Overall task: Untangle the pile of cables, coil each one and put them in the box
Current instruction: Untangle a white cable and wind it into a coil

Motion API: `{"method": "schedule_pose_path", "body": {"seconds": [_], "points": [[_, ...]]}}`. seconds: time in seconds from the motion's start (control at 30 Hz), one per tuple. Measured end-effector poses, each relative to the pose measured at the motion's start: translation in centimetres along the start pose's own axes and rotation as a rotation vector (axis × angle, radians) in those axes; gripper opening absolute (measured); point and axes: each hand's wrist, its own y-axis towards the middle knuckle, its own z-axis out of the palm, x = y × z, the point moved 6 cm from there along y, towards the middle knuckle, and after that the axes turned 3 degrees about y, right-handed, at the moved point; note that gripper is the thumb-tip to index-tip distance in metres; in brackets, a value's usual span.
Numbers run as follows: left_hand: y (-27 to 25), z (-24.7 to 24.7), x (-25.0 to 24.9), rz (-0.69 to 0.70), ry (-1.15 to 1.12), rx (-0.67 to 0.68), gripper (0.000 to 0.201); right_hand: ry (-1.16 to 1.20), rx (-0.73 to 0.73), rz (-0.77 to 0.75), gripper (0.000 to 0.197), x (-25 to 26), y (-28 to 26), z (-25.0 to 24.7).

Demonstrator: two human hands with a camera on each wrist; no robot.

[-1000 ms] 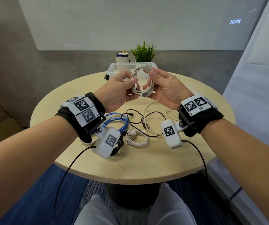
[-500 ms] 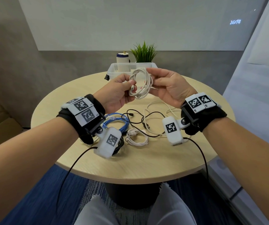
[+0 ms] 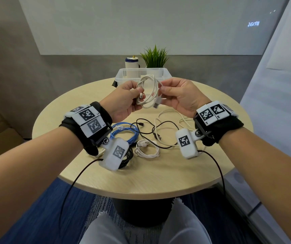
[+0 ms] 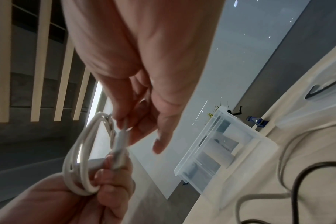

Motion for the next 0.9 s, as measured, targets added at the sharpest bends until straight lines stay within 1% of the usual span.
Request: {"method": "schedule_pose_path", "body": {"seconds": [0.07,0.13,0.17,0.23,0.33,0.47,0.57,0.73,0.8,0.9], "points": [[0.1,-0.3,-0.1,0.019,0.078,-0.016,0.023,-0.064,-0.095,-0.024,0.016,0.4,0.1,-0.8],[0.2,-1.0,-0.4,0.069,0.245,-0.083,0.022,-0.214,-0.154,-0.010,0.013,0.5,0.1,-1.4],[0.3,-1.4,-0.6,0.099,0.349,-0.128,0.020,-0.280,-0.173,0.017,0.012,0.4,0.1,-1.6],[0.5,-1.9,-1.0,0.141,0.554,-0.203,0.014,-0.322,-0.193,0.100,0.010,-0.2,0.1,-1.8],[0.6,-2.1,-1.1,0.178,0.775,-0.238,0.010,-0.260,-0.191,0.203,0.013,-1.1,0.1,-1.7],[0.7,-2.0,-1.1,0.232,0.944,-0.240,0.010,-0.058,-0.153,0.251,0.009,-1.9,0.2,-1.2],[0.6,-1.5,-0.8,0.246,0.954,-0.225,0.009,0.022,-0.194,0.220,0.008,-2.0,0.4,-1.2],[0.3,-0.9,-0.9,0.275,0.913,-0.211,0.008,0.072,-0.336,0.144,0.007,-2.0,0.6,-1.7],[0.3,-0.5,-0.7,0.253,0.846,-0.201,0.007,0.001,-0.373,0.124,0.009,-2.0,0.6,-1.9],[0.4,-0.2,-0.4,0.185,0.653,-0.188,0.015,-0.265,-0.410,0.053,0.018,-1.8,0.6,-2.0]]}}
